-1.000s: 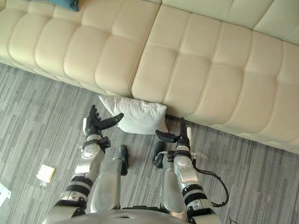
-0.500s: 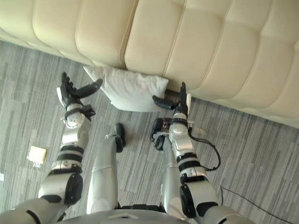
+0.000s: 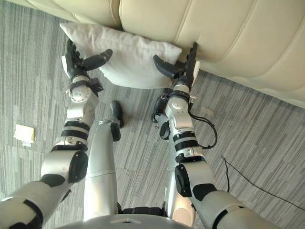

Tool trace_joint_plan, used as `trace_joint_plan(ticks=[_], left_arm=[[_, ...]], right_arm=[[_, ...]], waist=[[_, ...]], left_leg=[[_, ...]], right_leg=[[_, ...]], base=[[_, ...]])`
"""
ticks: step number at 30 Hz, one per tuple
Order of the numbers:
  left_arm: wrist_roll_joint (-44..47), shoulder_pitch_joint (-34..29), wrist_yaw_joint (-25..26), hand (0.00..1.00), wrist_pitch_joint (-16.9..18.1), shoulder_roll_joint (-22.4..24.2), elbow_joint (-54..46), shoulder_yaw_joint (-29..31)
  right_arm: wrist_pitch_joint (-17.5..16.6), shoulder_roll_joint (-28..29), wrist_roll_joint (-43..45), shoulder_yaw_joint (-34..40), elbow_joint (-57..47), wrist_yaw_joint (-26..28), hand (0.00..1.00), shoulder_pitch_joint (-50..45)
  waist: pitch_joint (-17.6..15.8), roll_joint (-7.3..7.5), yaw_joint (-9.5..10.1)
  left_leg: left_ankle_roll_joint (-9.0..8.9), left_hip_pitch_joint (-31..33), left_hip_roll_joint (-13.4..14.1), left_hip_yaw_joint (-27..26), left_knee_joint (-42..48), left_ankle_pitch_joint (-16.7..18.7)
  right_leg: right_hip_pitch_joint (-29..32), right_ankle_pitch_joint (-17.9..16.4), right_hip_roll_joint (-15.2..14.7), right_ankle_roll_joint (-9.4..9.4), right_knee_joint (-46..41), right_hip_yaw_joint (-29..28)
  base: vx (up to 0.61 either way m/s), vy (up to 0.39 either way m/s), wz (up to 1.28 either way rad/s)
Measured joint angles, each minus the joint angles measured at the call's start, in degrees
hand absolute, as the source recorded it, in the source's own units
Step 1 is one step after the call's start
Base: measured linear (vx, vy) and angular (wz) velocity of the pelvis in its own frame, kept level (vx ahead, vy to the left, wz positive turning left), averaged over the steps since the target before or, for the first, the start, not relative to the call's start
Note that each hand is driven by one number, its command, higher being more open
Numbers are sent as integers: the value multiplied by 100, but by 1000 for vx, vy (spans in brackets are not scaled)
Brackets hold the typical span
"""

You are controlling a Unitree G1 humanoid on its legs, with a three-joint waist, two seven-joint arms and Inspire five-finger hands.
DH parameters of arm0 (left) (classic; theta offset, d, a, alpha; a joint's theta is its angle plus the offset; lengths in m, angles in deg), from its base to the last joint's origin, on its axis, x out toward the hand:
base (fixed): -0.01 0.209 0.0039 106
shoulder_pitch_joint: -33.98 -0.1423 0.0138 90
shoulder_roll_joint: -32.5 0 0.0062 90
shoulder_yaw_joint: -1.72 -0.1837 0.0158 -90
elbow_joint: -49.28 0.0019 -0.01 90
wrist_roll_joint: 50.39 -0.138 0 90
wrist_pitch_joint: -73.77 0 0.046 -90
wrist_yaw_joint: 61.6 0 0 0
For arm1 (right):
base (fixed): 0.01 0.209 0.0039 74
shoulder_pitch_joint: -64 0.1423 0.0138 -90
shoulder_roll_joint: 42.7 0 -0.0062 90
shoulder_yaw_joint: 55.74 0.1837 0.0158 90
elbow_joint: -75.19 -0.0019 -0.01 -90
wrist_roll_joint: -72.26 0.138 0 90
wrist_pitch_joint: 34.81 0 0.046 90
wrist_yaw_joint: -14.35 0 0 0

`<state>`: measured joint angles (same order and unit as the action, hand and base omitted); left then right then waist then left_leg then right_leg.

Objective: Pick up cushions and gather them together orderly.

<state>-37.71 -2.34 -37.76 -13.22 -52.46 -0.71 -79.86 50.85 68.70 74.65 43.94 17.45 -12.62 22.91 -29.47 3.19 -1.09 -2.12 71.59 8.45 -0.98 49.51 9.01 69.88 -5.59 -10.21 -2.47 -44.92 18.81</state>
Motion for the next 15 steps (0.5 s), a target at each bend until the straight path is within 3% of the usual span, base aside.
trace_joint_plan(ticks=[6,10,12,15], left_arm=[[0,316,167,0,0,-39,89,-69],[2,316,199,0,3,-76,86,-83],[8,319,194,0,2,-30,76,-149],[21,308,331,0,-12,49,71,-140]], right_arm=[[-314,97,472,583,50,-37,0,319],[-322,-144,761,678,279,28,0,461],[-139,-319,921,504,557,320,0,492],[161,-322,1071,43,754,425,0,442]], waist=[[0,14,-54],[0,19,-69],[0,19,-72],[-3,19,-45]], left_leg=[[7,241,-81,-11,-255,-221],[8,242,-81,-32,-446,-356],[-22,234,-75,-24,-492,-388],[-76,223,-44,13,-458,-420]], right_leg=[[232,52,-97,80,197,88],[245,112,-108,152,352,150],[247,204,-108,138,377,180],[253,238,-84,-52,330,221]], base=[[-19,10,4],[-6,-22,-3],[14,-44,3],[32,-45,3]])
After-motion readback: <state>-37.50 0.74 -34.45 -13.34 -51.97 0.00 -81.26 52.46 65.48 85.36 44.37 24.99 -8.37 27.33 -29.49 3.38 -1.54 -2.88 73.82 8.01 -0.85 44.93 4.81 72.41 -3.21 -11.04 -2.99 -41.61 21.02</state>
